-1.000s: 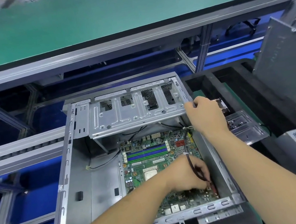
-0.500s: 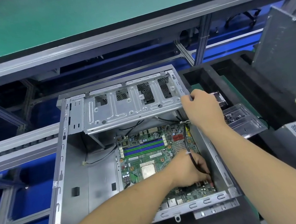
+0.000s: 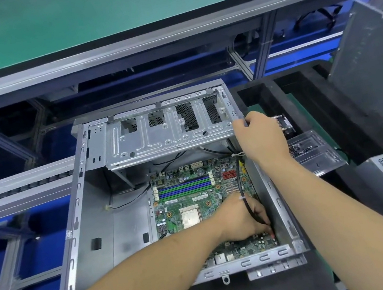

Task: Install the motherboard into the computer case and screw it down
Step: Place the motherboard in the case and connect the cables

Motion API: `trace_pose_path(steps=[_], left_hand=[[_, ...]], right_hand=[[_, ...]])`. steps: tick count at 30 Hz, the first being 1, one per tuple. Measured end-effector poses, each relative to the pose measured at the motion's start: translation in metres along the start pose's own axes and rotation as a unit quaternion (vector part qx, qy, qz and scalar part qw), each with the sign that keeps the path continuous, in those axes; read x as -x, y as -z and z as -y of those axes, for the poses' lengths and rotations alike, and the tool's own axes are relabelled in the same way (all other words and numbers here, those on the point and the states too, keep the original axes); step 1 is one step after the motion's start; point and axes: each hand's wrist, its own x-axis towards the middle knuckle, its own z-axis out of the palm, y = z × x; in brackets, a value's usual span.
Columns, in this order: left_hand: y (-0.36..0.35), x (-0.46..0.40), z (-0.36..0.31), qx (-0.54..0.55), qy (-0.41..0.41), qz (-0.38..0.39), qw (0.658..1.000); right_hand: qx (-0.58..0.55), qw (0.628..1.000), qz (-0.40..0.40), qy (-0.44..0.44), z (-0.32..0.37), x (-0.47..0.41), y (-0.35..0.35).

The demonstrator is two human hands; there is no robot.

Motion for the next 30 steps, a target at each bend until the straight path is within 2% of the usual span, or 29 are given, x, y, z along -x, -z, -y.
trace_pose_path(steps=[8, 18, 30], left_hand=[[-0.004, 0.0, -0.003, 0.012, -0.011, -0.004, 1.0], [-0.005, -0.001, -0.011, -0.086, -0.036, 0.005, 0.996], [-0.003, 0.002, -0.013, -0.095, -0.036, 0.02, 0.995]], right_hand=[[0.003, 1.0, 0.006, 0.0, 0.0, 0.0, 0.0], [0.008, 1.0, 0.004, -0.004, 0.002, 0.001, 0.001], [0.001, 1.0, 0.005, -0.006, 0.002, 0.002, 0.002]])
